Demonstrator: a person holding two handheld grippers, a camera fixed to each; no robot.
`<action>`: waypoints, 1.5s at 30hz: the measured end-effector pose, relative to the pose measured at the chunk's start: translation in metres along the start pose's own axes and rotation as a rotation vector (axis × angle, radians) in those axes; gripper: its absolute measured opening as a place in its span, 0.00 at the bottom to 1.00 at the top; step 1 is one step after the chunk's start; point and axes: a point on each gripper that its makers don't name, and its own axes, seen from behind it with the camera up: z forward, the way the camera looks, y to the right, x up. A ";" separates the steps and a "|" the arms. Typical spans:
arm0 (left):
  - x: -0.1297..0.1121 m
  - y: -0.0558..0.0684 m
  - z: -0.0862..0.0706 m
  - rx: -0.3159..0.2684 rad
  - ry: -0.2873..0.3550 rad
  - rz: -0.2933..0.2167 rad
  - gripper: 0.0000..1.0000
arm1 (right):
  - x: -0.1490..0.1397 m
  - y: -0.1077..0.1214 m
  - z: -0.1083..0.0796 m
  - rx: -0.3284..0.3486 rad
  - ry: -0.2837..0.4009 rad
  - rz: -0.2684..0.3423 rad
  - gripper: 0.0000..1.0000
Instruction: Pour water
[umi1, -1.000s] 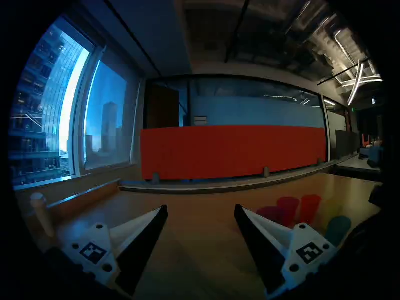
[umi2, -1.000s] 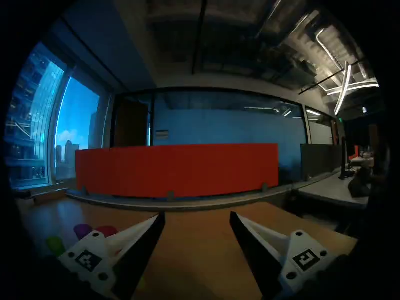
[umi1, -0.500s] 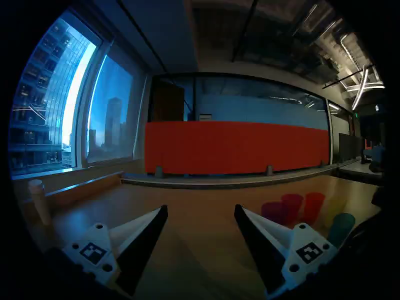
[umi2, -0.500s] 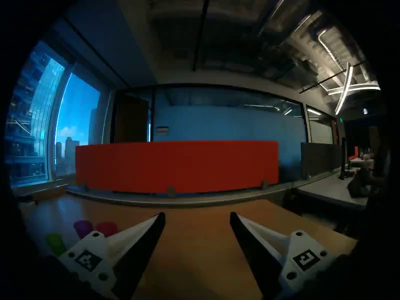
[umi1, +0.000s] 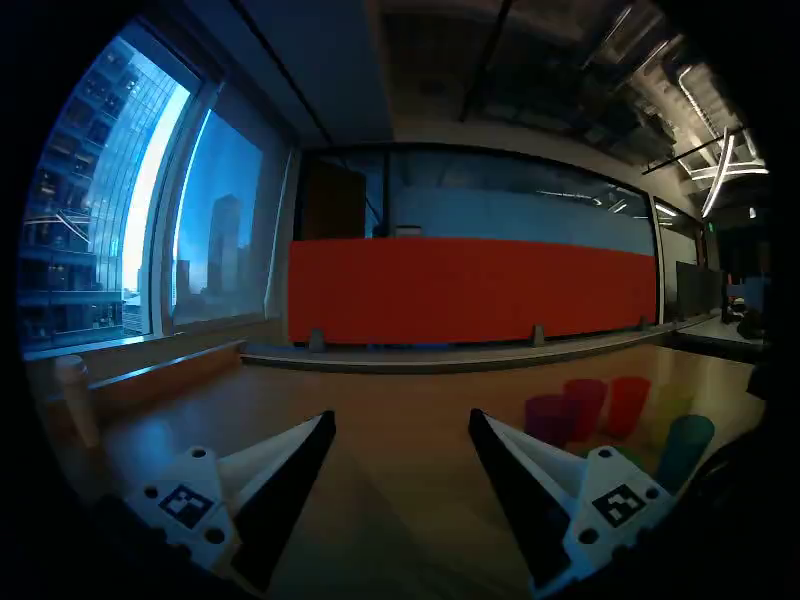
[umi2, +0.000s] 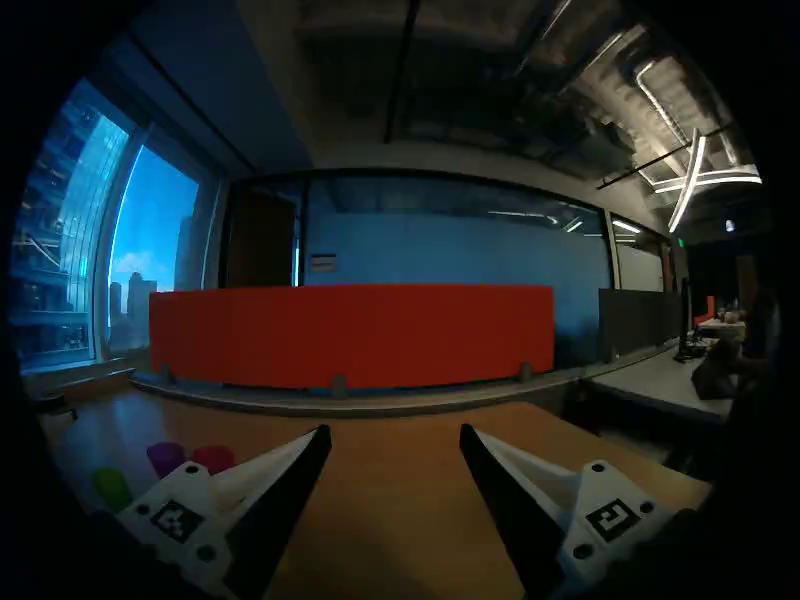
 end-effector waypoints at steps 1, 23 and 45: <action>-0.001 0.000 0.000 0.000 0.000 -0.001 0.99 | 0.000 0.000 0.000 0.001 -0.001 0.000 1.00; -0.006 -0.001 0.002 -0.005 -0.008 0.004 0.99 | -0.002 0.000 0.001 0.002 -0.006 0.002 1.00; -0.006 -0.001 -0.001 -0.007 -0.011 0.008 0.99 | 0.000 0.000 -0.002 0.009 -0.001 0.001 1.00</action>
